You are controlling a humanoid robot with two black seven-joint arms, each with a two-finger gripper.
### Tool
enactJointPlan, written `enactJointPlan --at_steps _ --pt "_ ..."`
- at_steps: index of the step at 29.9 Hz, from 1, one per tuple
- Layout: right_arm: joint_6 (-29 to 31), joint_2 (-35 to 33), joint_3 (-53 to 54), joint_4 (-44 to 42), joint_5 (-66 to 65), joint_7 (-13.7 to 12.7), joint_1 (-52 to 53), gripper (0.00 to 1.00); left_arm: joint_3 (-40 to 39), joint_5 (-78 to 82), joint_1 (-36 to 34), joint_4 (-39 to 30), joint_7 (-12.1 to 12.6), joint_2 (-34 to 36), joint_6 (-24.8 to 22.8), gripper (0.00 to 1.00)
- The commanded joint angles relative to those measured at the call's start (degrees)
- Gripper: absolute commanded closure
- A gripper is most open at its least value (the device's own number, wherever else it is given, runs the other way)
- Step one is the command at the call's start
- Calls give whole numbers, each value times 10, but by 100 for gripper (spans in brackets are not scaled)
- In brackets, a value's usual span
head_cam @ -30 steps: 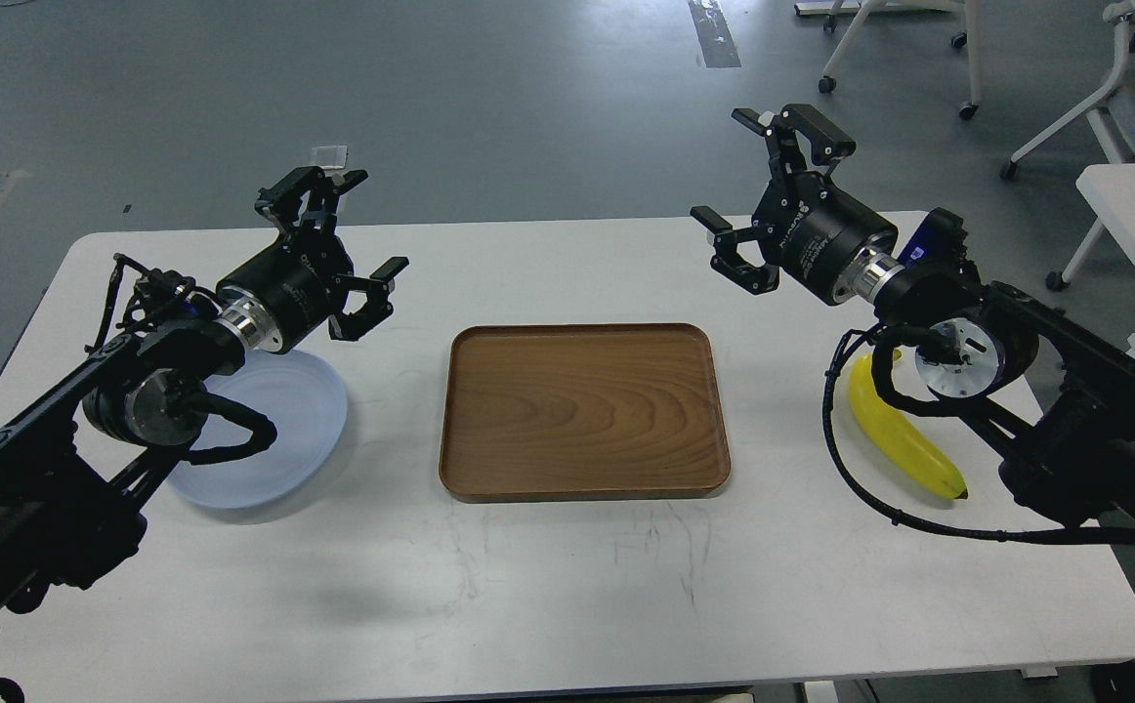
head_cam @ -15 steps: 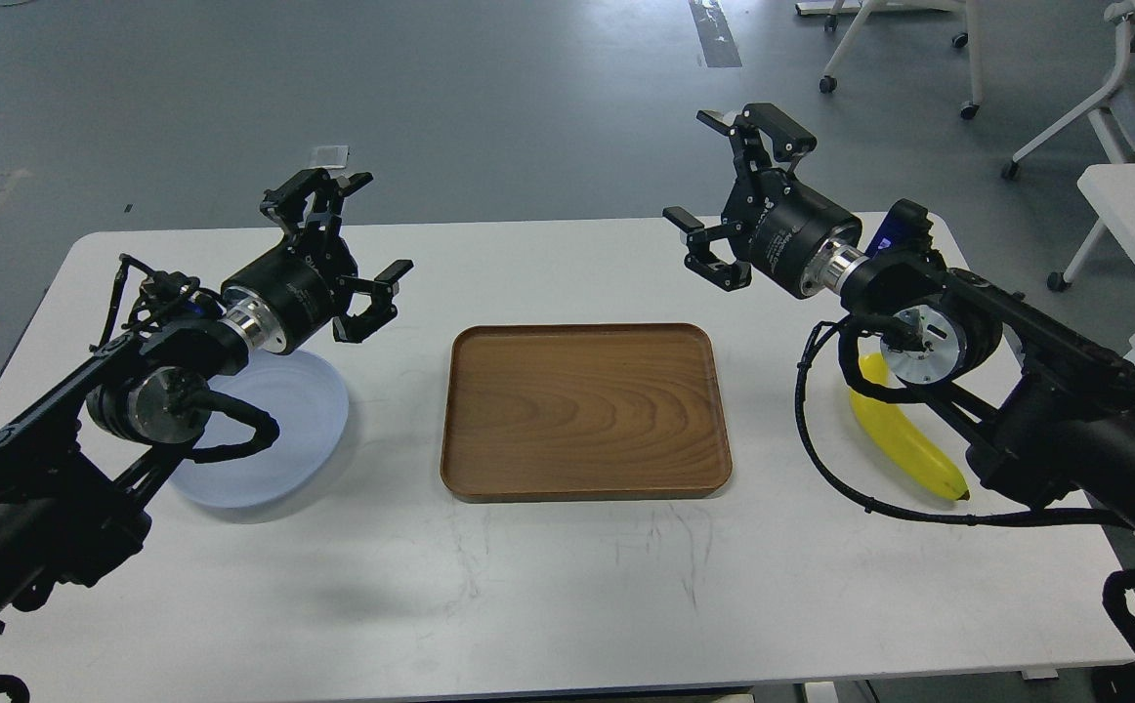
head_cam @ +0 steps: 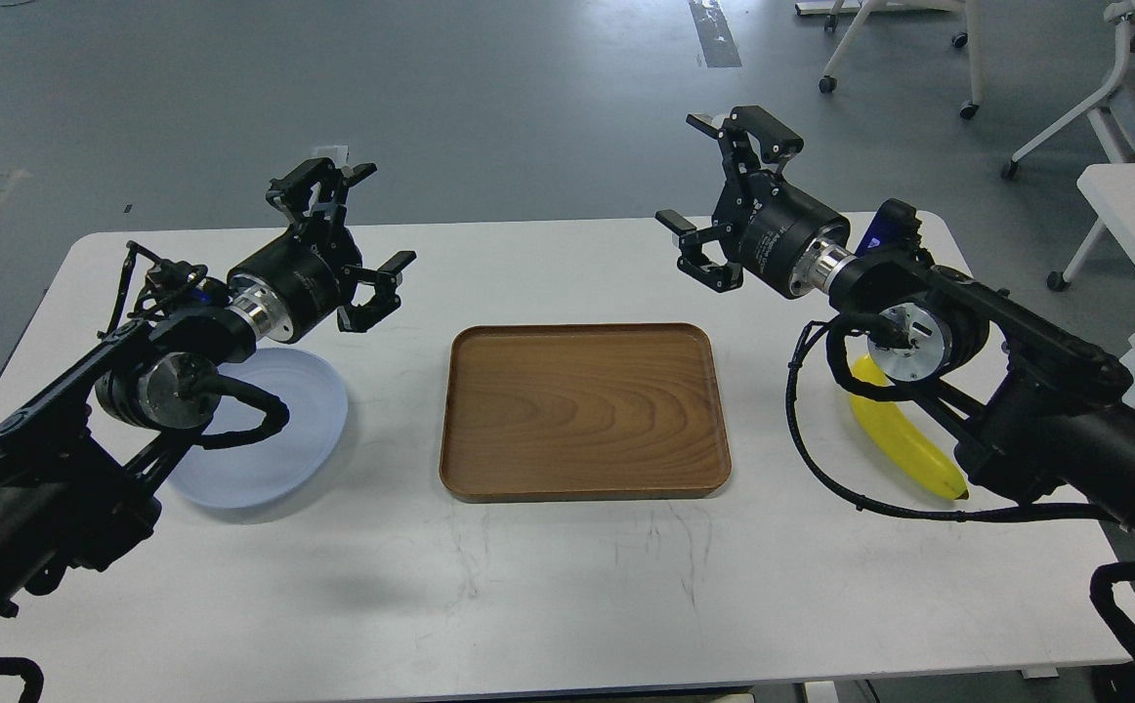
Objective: Place banana on plate with both arms
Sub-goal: 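Move the left gripper down toward the rim of the light blue plate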
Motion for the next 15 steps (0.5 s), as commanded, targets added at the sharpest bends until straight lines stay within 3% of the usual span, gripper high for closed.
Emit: enactJointPlan --at_steps 1,15 --pt "0 0 0 0 0 1 0 0 1 1 -3 0 3 -1 2 2" --pt "2 6 -5 -3 -2 1 6 0 1 10 3 -4 8 -10 7 2"
